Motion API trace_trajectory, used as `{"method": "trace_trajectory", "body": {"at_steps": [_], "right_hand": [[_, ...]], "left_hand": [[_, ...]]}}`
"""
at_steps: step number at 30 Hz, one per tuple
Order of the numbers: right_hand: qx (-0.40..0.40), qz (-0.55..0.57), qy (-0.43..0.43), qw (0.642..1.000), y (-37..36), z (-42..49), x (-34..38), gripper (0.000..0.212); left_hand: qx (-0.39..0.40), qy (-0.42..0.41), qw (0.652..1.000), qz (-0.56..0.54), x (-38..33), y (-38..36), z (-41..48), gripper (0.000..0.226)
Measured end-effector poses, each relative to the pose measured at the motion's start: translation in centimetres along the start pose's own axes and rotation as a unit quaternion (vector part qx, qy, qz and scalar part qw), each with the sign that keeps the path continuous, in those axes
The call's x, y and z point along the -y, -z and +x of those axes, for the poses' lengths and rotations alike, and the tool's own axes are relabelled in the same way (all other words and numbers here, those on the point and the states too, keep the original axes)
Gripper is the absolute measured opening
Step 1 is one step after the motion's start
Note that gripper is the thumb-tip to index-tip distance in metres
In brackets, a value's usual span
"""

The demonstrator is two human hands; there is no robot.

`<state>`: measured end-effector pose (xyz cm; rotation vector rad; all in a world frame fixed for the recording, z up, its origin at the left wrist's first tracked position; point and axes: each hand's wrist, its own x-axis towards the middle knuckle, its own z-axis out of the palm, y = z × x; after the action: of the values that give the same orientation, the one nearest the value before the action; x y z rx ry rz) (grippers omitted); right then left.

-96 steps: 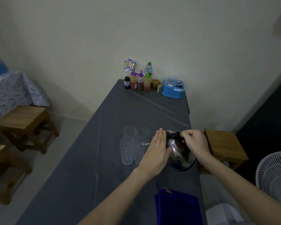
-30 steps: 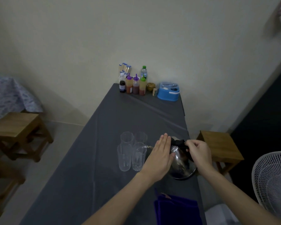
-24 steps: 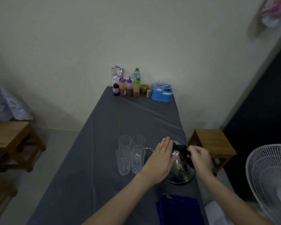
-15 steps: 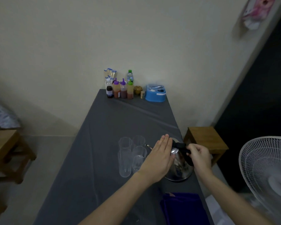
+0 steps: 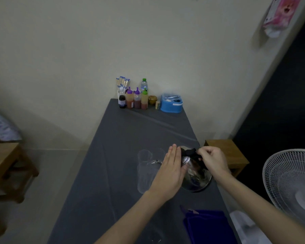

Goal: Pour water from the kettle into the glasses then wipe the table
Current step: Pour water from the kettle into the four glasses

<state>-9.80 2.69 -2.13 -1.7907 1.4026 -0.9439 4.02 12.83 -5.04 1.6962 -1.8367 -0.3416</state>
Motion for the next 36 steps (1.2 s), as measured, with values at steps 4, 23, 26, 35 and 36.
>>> {"method": "trace_trajectory", "body": {"at_steps": [4, 23, 26, 35, 36], "right_hand": [[0.009, -0.021, 0.004, 1.0, -0.4, -0.1, 0.9, 0.03], [0.024, -0.134, 0.056, 0.989, -0.9, 0.3, 3.8, 0.03], [0.027, -0.135, 0.061, 0.989, -0.8, 0.4, 4.1, 0.031], [0.033, -0.164, 0.081, 0.983, -1.0, 0.6, 4.9, 0.03], [0.033, -0.165, 0.082, 0.982, -1.0, 0.7, 4.8, 0.03]], "left_hand": [[-0.002, 0.013, 1.0, -0.027, 0.4, 0.2, -0.4, 0.087], [-0.009, 0.064, 0.993, -0.103, 0.9, 0.1, -0.7, 0.091], [-0.017, 0.069, 0.992, -0.108, 0.8, 0.2, -0.6, 0.093], [-0.032, 0.077, 0.99, -0.116, 0.9, 0.3, -0.5, 0.089], [-0.033, 0.078, 0.99, -0.116, 0.9, 0.3, -0.5, 0.089]]}}
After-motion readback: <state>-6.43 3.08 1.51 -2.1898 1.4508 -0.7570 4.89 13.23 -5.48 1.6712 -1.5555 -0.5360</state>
